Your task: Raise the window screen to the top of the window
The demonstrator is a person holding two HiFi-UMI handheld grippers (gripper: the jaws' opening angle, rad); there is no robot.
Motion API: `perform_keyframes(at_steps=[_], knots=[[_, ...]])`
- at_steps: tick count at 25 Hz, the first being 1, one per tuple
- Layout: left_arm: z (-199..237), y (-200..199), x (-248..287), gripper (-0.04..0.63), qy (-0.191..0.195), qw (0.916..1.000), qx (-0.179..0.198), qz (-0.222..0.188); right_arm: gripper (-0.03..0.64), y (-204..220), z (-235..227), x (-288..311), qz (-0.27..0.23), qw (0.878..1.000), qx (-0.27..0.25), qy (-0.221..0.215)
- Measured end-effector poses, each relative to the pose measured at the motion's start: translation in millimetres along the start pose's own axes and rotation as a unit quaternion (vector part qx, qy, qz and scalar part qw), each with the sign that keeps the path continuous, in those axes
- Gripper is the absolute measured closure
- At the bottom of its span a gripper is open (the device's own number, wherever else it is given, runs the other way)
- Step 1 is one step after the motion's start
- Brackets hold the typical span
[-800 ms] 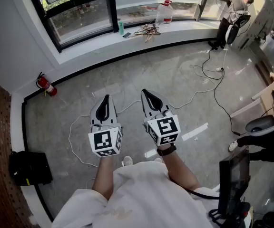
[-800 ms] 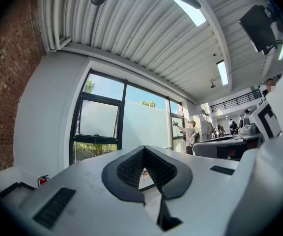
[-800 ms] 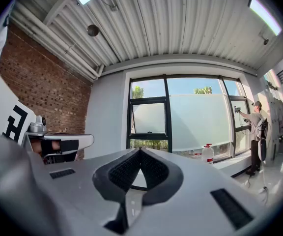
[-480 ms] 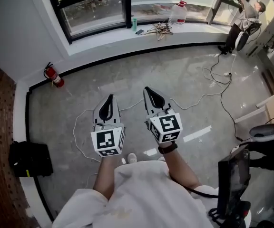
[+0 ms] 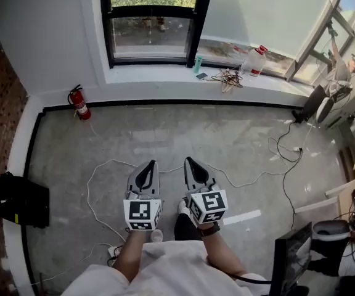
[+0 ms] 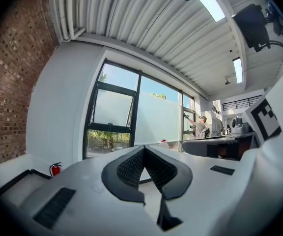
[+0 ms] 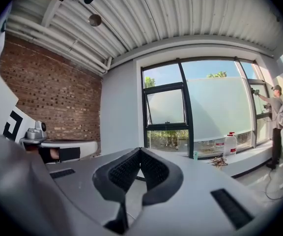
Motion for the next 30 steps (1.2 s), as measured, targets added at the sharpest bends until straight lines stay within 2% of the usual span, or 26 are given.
perform_keyframes(at_steps=[6, 10, 13, 16, 18, 22, 25, 28, 30], knots=[[25, -1, 86, 0.595, -0.026, 0.9996, -0.01, 0.011, 0.615, -5, -49, 85, 0.01, 0.999, 0.001, -0.043], [42, -29, 150, 0.595, -0.043, 0.999, 0.005, -0.013, 0.615, -40, -97, 150, -0.019, 0.998, -0.011, -0.06], [44, -36, 197, 0.595, -0.062, 0.9978, 0.011, -0.017, 0.615, -58, -132, 183, -0.035, 0.996, -0.029, -0.075], [42, -30, 245, 0.595, -0.077, 0.9969, 0.013, -0.009, 0.615, -54, -165, 214, -0.024, 0.995, -0.039, -0.091], [39, -26, 275, 0.595, -0.086, 0.9963, 0.01, 0.004, 0.615, -47, -187, 237, -0.007, 0.995, -0.023, -0.101], [48, -24, 313, 0.595, -0.082, 0.9962, 0.018, 0.023, 0.615, -35, -208, 283, 0.023, 0.993, 0.004, -0.113], [86, -9, 339, 0.595, -0.086, 0.9955, 0.006, 0.04, 0.615, -27, -204, 321, 0.029, 0.992, 0.002, -0.123], [124, 2, 384, 0.595, -0.079, 0.9959, -0.02, 0.04, 0.615, -18, -214, 367, 0.039, 0.993, 0.003, -0.107], [143, -5, 420, 0.595, -0.057, 0.9979, -0.017, 0.026, 0.615, -19, -224, 401, 0.043, 0.995, 0.004, -0.09]])
Point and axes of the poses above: the fingertips, and each gripper's own axes: x forward along the fingers, z to its left, y out of its underside, the point moved 7 cm from there along -x, backward along the fingers, and after that the axes turned 1 degree about -z, right-handed, at the moved point
